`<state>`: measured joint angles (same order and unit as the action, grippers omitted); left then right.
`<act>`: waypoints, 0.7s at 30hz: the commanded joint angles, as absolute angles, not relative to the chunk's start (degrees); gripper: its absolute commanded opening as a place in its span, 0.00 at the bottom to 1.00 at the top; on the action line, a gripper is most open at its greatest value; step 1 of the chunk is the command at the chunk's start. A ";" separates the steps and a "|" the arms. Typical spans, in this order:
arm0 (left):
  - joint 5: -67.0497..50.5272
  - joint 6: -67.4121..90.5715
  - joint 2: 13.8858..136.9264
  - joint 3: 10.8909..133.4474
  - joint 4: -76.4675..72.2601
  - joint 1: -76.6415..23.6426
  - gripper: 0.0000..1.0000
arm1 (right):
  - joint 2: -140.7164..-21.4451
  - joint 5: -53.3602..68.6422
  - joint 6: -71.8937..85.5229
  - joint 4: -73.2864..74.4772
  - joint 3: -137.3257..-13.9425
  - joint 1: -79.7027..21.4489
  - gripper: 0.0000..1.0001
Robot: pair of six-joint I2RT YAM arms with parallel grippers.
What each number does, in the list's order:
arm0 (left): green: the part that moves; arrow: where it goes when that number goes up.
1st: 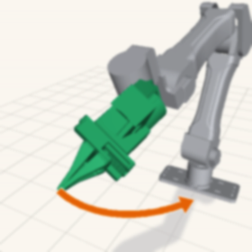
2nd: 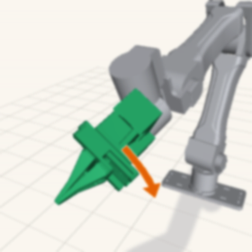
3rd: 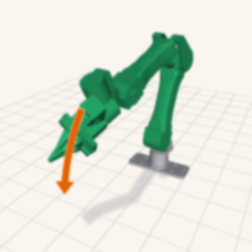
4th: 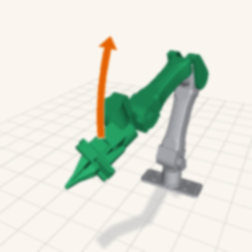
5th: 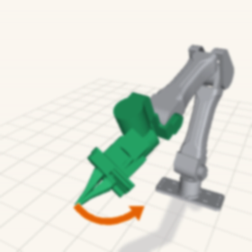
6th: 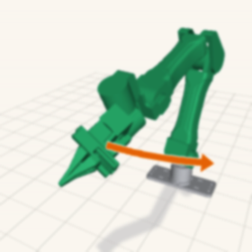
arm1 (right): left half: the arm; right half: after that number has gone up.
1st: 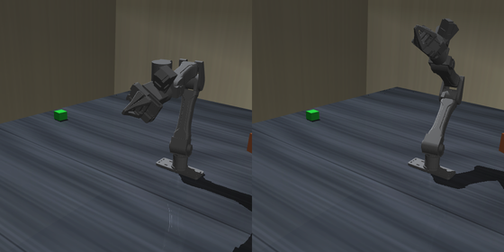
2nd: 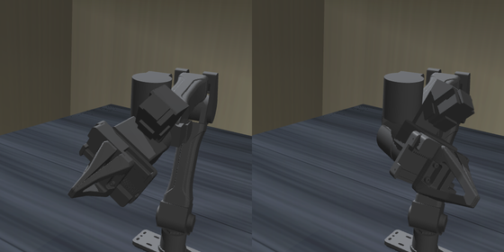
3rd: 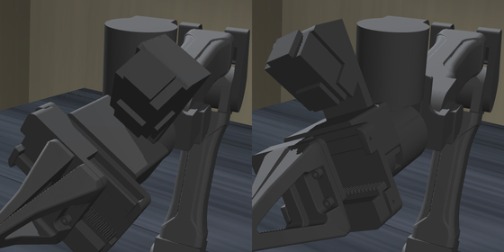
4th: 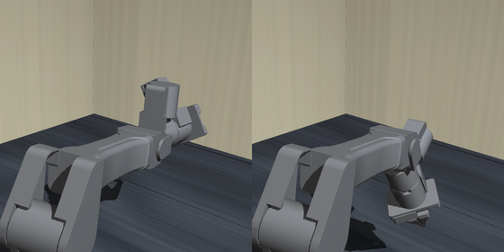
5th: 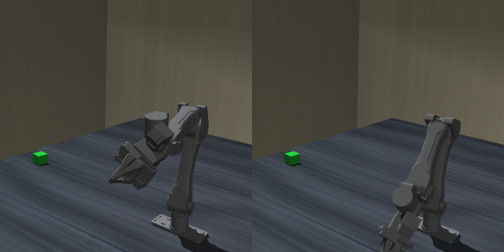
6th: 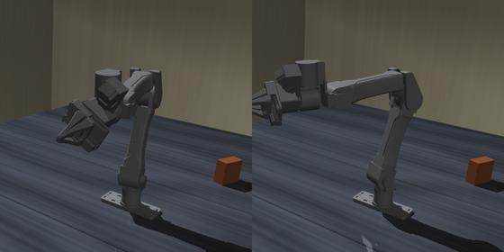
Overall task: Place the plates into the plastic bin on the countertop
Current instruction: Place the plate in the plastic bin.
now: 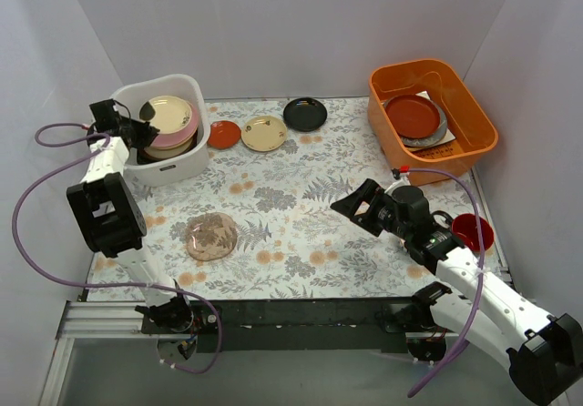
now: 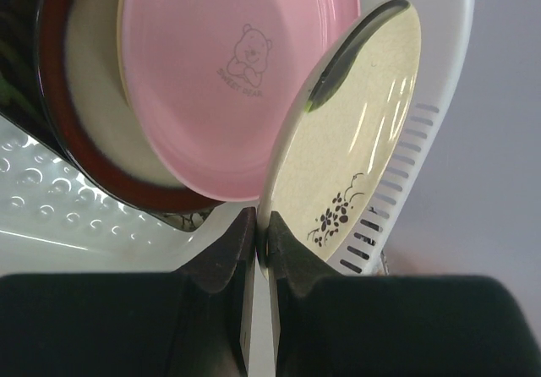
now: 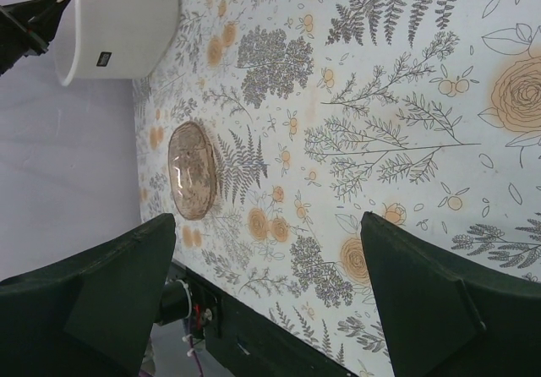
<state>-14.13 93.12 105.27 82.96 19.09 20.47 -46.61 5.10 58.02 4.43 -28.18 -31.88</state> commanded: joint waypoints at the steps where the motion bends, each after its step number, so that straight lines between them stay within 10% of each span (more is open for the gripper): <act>1: -13.80 94.66 106.34 85.43 15.73 20.65 0.00 | -46.84 5.62 56.87 1.76 -26.98 -31.73 0.98; 21: -11.34 91.58 114.60 90.79 17.92 20.04 0.03 | -47.02 5.63 56.69 2.11 -25.93 -31.73 0.98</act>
<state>-11.62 92.79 113.30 86.52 17.74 20.40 -47.31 5.17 57.80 3.92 -26.35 -31.88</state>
